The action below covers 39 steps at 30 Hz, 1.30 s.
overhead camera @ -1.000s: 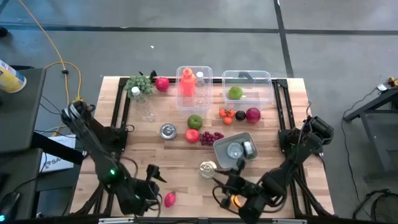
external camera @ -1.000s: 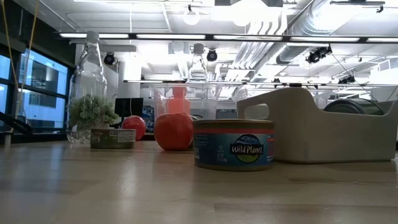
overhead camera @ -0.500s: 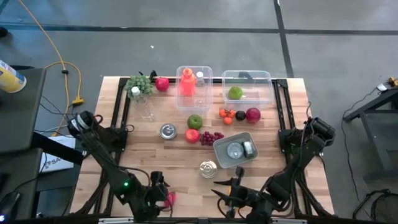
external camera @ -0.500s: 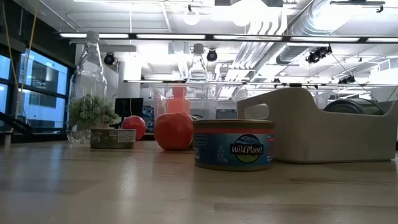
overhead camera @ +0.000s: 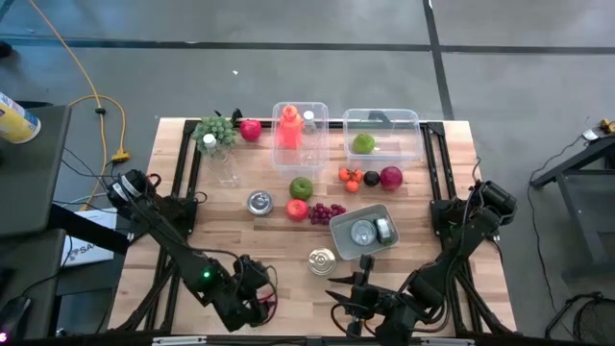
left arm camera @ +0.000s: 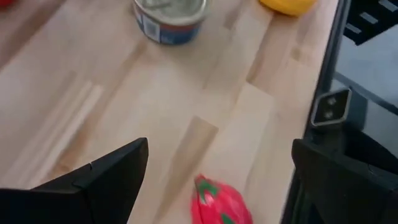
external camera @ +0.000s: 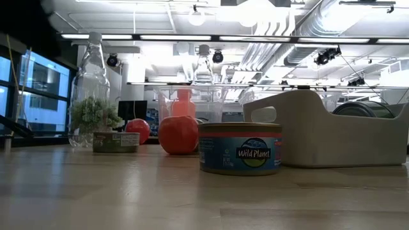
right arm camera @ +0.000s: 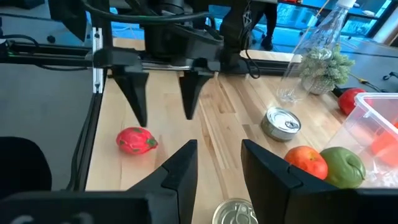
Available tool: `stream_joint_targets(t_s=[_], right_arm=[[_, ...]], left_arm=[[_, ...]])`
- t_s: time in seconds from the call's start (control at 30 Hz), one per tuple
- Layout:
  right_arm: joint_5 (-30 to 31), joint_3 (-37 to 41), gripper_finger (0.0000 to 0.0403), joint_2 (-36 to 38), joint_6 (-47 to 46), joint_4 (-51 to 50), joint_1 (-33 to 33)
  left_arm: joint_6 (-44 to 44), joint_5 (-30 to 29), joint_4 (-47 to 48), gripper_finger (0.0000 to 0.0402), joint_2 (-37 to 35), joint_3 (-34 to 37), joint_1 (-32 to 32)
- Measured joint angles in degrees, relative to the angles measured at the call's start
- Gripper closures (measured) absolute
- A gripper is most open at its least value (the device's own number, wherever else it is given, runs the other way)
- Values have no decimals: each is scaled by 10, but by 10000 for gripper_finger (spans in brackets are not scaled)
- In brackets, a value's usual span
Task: Pick & Place Food Item
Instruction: Put the dragon fruit into the right transparent bin
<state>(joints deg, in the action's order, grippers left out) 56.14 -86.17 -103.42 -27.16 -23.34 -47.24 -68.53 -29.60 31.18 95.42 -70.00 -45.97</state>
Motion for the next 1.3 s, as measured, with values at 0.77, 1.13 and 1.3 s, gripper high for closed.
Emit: stream_joint_targets(t_s=[0.77, 1.13, 1.3], right_arm=[[-97, 0, 290, 0, -61, 8, -8], [-102, 0, 290, 0, -63, 7, -20], [-132, 0, 290, -2, -82, -5, -23]], left_arm=[[-163, 239, 62, 16, 9, 0, 48], [-185, 159, 25, 16, 22, 0, 10], [-222, 160, 15, 16, 40, 0, 4]])
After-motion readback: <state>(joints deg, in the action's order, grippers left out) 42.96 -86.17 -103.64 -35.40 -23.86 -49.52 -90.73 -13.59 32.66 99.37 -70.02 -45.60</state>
